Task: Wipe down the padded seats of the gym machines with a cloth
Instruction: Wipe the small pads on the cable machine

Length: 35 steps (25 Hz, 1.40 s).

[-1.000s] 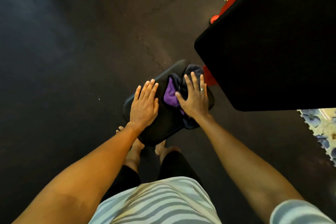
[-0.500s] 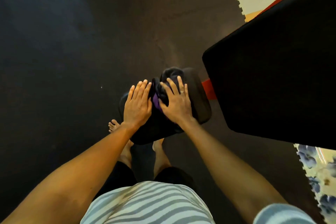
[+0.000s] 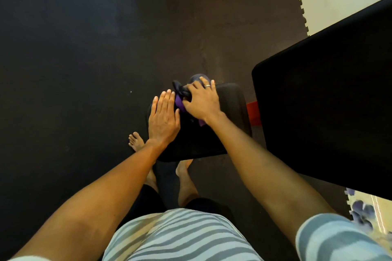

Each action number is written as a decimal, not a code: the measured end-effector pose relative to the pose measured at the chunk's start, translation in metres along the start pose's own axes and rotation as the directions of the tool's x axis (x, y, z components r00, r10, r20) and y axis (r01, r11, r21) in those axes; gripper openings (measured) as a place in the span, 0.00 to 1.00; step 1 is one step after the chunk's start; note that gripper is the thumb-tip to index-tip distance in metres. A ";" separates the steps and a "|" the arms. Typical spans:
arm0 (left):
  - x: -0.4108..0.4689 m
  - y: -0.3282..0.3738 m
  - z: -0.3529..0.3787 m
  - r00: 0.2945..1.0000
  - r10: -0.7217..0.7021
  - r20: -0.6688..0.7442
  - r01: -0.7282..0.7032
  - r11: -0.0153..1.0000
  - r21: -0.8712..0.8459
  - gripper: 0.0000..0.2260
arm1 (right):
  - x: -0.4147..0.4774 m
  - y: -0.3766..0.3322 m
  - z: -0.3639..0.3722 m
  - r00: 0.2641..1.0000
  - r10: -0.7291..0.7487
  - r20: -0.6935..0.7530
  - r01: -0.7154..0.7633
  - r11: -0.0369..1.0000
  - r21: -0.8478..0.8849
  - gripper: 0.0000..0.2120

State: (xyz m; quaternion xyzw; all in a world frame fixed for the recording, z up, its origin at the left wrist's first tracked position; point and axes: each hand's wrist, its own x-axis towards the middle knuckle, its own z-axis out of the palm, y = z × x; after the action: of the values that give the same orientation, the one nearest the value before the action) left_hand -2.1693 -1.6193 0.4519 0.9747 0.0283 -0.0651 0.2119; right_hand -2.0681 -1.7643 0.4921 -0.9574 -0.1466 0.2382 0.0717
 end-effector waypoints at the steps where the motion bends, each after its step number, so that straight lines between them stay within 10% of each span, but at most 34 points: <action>1: -0.002 0.000 0.000 1.000 -0.016 -0.010 0.016 1.000 0.006 0.27 | -0.002 0.001 -0.001 0.999 -0.042 0.002 0.042 0.999 -0.023 0.27; 9: -0.007 0.000 -0.003 0.998 -0.057 0.009 0.057 0.998 -0.004 0.26 | 0.015 0.047 -0.033 0.898 0.440 -0.022 -0.440 0.898 -0.008 0.26; 15: -0.006 -0.001 0.003 0.998 -0.058 -0.034 0.059 0.998 0.032 0.26 | -0.002 -0.031 0.002 1.000 -0.026 -0.013 0.026 1.000 0.013 0.24; 22: -0.005 0.001 0.000 0.998 -0.064 -0.022 0.064 0.998 -0.008 0.25 | 0.009 0.049 -0.026 0.914 0.401 -0.059 -0.398 0.915 0.059 0.23; 31: -0.005 0.002 0.001 0.997 -0.073 -0.030 0.074 0.997 0.018 0.25 | -0.010 -0.010 -0.004 0.996 0.057 -0.075 -0.055 0.998 0.033 0.26; 35: -0.005 0.004 -0.001 0.997 -0.070 -0.029 0.070 0.998 -0.002 0.25 | -0.036 0.034 0.007 0.961 0.181 -0.211 -0.176 0.983 0.046 0.29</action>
State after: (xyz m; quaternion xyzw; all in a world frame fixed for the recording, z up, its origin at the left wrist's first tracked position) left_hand -2.1733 -1.6223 0.4553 0.9739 0.0653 -0.0584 0.2095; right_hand -2.0938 -1.8077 0.4945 -0.9857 -0.0479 0.1412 0.0782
